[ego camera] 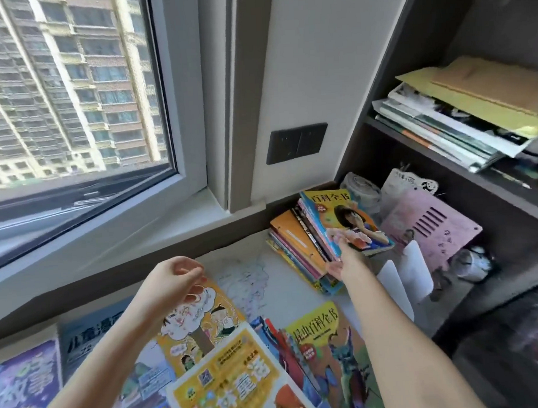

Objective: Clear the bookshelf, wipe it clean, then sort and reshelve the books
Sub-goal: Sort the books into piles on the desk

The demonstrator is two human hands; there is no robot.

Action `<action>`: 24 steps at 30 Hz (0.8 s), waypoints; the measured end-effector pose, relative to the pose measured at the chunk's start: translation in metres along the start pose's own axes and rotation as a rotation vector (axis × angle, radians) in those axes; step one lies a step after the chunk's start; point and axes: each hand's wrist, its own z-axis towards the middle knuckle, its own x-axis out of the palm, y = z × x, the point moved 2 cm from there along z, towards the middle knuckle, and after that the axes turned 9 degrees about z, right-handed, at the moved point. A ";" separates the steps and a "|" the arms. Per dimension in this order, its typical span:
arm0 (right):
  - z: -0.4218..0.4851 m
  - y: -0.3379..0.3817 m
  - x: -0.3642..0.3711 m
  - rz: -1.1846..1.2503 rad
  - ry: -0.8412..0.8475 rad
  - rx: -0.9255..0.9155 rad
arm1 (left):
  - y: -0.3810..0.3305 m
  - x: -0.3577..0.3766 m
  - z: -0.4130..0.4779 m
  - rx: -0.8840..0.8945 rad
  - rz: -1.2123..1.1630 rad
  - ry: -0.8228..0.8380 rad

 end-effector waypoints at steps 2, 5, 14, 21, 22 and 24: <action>0.013 0.000 0.000 -0.034 0.016 0.003 | 0.001 0.002 0.007 -0.013 0.008 0.009; 0.032 -0.001 0.000 0.020 0.036 -0.001 | 0.004 0.007 0.016 -0.035 0.016 0.026; -0.029 0.004 -0.007 0.186 0.085 0.027 | 0.042 0.020 0.015 -0.048 0.375 0.122; -0.151 -0.031 -0.051 0.357 0.269 0.019 | 0.078 0.044 -0.007 0.029 0.607 0.399; -0.161 -0.043 -0.060 0.424 0.334 0.119 | 0.077 0.049 -0.010 0.045 0.610 0.419; -0.175 -0.065 -0.077 0.562 0.479 0.307 | 0.076 0.058 -0.012 0.059 0.613 0.439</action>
